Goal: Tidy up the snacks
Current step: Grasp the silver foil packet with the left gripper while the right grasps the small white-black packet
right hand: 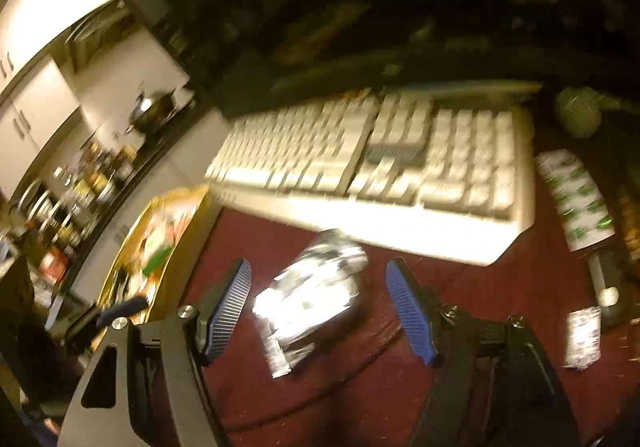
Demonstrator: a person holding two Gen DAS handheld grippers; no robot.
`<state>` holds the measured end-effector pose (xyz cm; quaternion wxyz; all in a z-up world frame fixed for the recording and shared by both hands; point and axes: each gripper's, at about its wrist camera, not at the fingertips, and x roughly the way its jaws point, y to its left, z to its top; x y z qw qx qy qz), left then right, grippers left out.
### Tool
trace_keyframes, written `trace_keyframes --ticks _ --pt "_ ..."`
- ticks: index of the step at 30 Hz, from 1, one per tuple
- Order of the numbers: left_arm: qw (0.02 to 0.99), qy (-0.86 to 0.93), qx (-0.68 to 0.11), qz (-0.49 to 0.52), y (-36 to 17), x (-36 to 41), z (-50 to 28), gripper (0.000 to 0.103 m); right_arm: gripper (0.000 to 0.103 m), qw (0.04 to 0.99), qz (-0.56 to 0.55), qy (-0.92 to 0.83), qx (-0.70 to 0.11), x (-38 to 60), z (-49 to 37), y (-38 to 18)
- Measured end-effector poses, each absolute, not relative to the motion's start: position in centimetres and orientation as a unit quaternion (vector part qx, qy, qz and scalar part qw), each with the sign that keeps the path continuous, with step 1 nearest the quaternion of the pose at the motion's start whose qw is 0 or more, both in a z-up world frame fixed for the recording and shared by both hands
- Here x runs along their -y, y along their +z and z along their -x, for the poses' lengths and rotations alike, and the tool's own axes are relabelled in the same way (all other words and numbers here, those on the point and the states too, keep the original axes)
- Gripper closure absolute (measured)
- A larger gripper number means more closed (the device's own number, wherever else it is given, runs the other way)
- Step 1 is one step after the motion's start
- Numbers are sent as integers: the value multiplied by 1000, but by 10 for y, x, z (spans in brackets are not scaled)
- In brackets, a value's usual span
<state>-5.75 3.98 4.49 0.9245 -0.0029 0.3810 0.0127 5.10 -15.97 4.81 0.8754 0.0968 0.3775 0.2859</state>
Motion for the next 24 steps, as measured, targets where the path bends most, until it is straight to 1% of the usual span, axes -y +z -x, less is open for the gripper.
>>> trace_keyframes --ticks 1,3,4,5,10,11,12,14,19,24 --pt "924 12 -382 1 45 -39 56 31 33 893 -93 241 -369 169 -50 54" --pt "923 4 -384 -1 47 -36 54 31 39 908 -101 186 -361 187 -47 63" --pt "922 -2 -386 -1 48 -34 51 31 48 910 -109 175 -360 195 -45 67" --pt "921 -8 -389 0 49 -33 49 31 51 910 -116 163 -362 204 -43 71" --pt "900 -72 -430 15 48 -17 18 31 51 915 -130 124 -362 235 -32 79" --pt "895 -79 -438 15 46 -12 11 29 51 914 -137 119 -362 242 -31 78" --pt "891 -84 -446 13 42 -8 3 23 51 914 -141 116 -362 247 -31 77" --pt "881 -84 -465 10 33 1 -12 21 51 912 -150 108 -366 258 -32 75" --pt "876 -59 -477 -24 15 18 -38 20 51 905 -163 94 -381 272 -32 64" --pt "874 -42 -482 -36 0 28 -50 20 51 899 -150 89 -401 271 -35 53"
